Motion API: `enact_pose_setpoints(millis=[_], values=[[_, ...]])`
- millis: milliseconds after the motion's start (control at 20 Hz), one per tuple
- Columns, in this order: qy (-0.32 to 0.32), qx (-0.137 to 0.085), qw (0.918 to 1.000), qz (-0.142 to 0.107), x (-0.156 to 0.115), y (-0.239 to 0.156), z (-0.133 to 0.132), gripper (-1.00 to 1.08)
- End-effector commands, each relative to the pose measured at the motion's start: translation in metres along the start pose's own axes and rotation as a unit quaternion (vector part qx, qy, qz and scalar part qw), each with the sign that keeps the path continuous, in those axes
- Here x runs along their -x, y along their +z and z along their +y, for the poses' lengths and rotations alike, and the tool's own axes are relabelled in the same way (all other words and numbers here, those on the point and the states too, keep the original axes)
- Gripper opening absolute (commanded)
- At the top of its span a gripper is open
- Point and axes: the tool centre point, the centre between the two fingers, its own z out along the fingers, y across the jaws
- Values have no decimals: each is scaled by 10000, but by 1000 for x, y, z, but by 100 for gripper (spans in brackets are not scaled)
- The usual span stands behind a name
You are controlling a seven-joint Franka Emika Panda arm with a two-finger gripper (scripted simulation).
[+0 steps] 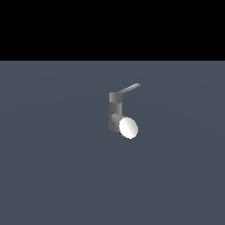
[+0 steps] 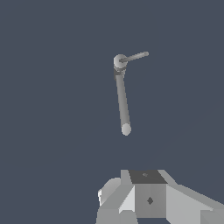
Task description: Turn on the faucet by rotating a designated handle.
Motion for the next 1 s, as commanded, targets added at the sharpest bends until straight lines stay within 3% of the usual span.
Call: enact_pose_setpoints(millis=[0,500,950], values=[[0,0,10000,0,0,0,0,-100],[310,10,9995,-8,-12,14,-6,-100],[1128,34,9936,-29,-47,53,-19,-100]])
